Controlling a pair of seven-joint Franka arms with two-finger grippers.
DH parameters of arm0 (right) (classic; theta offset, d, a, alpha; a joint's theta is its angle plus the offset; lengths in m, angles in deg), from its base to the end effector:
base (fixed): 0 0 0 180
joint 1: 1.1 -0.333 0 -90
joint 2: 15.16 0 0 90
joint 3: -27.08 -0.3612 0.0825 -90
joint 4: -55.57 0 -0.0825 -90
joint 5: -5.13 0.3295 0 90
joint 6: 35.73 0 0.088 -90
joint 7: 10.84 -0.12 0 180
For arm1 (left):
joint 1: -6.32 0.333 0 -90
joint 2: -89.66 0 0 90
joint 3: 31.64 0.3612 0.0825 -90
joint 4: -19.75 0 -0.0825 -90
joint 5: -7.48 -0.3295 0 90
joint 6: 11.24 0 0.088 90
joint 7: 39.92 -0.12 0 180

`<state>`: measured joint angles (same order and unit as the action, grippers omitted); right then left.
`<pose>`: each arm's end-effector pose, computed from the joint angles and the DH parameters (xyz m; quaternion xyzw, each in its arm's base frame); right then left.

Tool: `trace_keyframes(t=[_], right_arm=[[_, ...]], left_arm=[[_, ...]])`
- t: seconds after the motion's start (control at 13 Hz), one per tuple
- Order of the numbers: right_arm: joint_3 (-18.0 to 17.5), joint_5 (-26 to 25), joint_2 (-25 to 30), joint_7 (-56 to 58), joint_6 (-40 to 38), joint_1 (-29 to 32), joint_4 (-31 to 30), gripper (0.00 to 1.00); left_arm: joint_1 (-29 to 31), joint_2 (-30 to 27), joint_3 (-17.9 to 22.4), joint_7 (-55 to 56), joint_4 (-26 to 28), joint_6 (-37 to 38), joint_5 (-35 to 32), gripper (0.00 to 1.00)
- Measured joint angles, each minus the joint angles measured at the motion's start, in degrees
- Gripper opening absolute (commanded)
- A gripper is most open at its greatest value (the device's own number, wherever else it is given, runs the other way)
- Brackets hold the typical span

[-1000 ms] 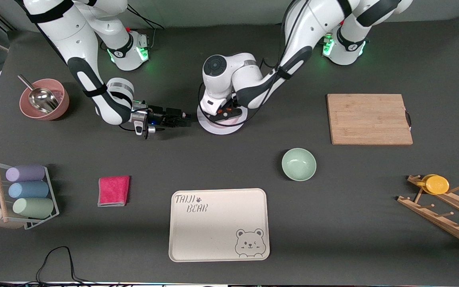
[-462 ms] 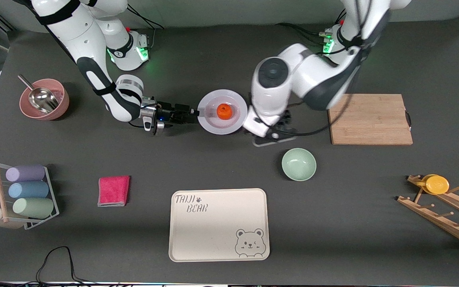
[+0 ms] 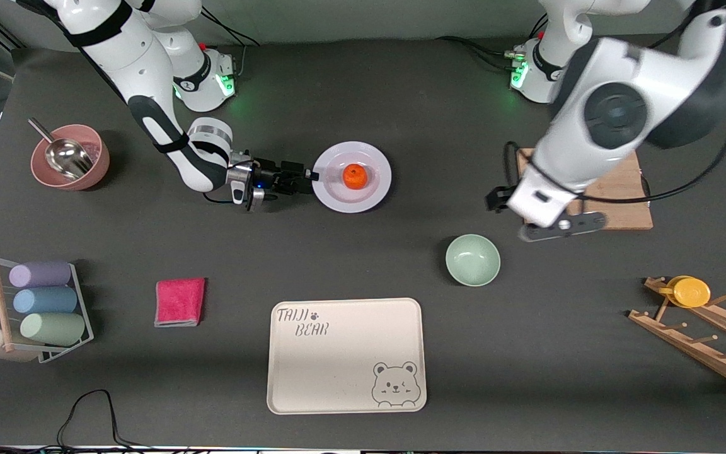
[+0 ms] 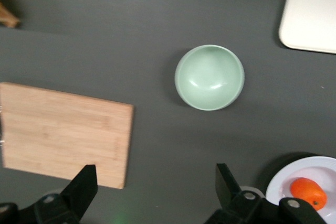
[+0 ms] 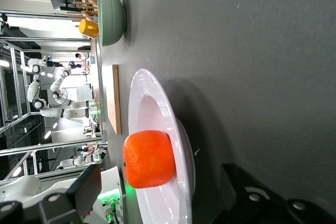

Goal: Place orange and plate with both arms
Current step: 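Withdraw the left gripper while the right gripper grips the plate rim, then slide the plate with the right gripper onto the bear tray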

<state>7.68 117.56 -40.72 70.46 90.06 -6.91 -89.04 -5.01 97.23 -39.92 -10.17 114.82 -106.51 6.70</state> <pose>0.3535 0.2220 0.1930 -0.8364 0.0342 -0.0121 0.5469 0.5113 -0.1753 0.5590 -0.9942 -0.0872 0.0589 0.0240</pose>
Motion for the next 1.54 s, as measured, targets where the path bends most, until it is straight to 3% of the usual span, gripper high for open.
trace_keyframes(t=[0.31, 0.38, 0.46, 0.77, 0.85, 1.54], right_arm=[[-0.63, 0.50, -0.12, 1.44, 0.05, -0.03, 0.00, 0.62], [-0.70, 1.19, -0.28, 2.61, 0.06, -0.04, -0.02, 0.44], [-0.73, 1.28, -0.41, 2.93, 0.06, -0.04, -0.03, 0.34], [-0.79, 1.29, -0.68, 3.19, 0.09, -0.04, -0.01, 0.04], [-0.79, 1.29, -0.74, 3.21, 0.09, -0.04, -0.01, 0.00], [-0.86, 1.74, -0.76, 1.87, -0.40, 0.01, 1.04, 0.00]], left_arm=[[0.43, -3.56, 9.20, -12.11, 0.42, 3.23, 0.13, 1.00], [4.11, -4.31, 9.82, -16.14, 0.44, 4.60, 0.15, 1.00], [6.86, -4.75, 9.14, -17.76, 0.43, 5.19, 0.09, 1.00], [14.62, -6.99, 6.41, -20.65, 0.27, 8.12, -0.49, 1.00], [15.14, -7.61, 6.42, -21.88, 0.22, 8.13, -1.16, 1.00], [13.59, -8.66, 8.04, -24.91, 0.64, 8.23, -3.22, 1.00]])
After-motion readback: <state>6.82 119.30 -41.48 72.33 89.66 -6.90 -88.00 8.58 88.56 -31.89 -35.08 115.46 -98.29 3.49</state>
